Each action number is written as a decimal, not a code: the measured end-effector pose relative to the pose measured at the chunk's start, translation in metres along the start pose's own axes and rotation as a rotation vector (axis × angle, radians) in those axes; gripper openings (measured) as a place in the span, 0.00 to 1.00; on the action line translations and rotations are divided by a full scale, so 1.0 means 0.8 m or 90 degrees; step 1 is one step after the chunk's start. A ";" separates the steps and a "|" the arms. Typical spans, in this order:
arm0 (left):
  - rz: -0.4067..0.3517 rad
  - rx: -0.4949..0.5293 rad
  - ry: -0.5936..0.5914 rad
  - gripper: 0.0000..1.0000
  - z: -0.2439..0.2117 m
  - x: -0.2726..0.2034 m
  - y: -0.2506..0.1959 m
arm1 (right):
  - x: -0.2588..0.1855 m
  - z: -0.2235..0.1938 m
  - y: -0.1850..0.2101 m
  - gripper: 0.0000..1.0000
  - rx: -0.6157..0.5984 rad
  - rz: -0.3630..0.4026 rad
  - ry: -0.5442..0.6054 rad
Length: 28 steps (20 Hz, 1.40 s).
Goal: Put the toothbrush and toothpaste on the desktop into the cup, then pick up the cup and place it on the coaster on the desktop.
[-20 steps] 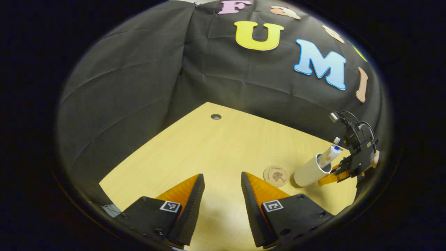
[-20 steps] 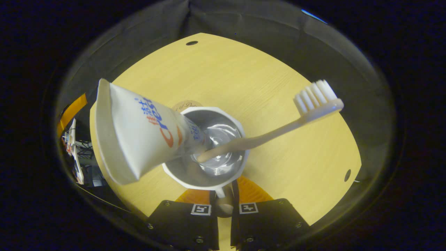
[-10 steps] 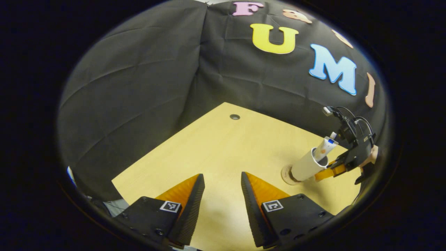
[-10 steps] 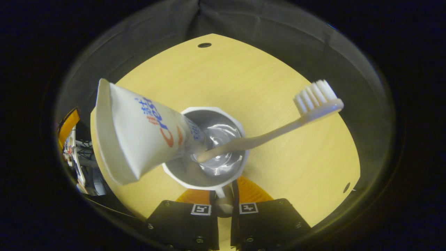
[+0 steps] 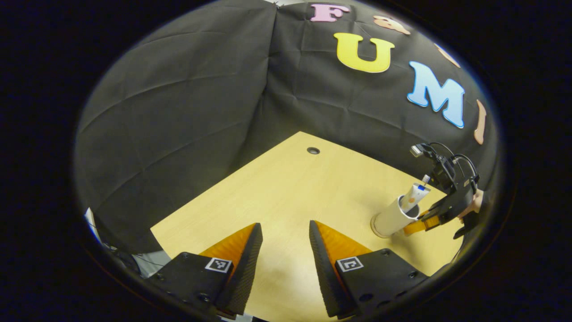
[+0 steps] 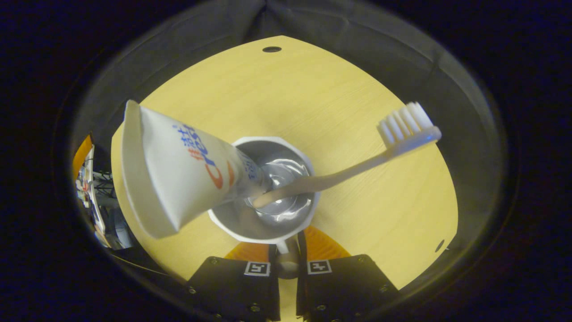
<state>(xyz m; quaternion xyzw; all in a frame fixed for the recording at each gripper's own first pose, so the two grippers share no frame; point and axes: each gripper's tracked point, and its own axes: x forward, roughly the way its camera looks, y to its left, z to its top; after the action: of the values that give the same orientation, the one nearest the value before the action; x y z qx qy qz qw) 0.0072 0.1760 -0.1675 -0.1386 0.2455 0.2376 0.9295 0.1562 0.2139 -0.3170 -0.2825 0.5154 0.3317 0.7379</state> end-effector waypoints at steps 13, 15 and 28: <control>-0.034 0.015 -0.004 0.70 0.001 0.006 -0.015 | -0.075 -0.025 0.017 0.26 0.013 0.004 -0.010; -0.042 0.018 -0.007 0.71 0.003 0.005 -0.021 | -0.092 -0.029 -0.003 0.27 0.016 -0.002 -0.019; -0.210 0.115 -0.049 0.71 0.045 -0.012 -0.169 | -0.587 -0.199 -0.094 0.96 0.228 -0.044 -0.267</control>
<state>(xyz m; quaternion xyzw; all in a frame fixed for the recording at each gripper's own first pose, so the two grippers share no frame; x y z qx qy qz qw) 0.0830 0.0711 -0.1131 -0.0840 0.2040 0.0642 0.9732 0.0069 -0.0464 0.0849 -0.0902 0.3919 0.2614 0.8775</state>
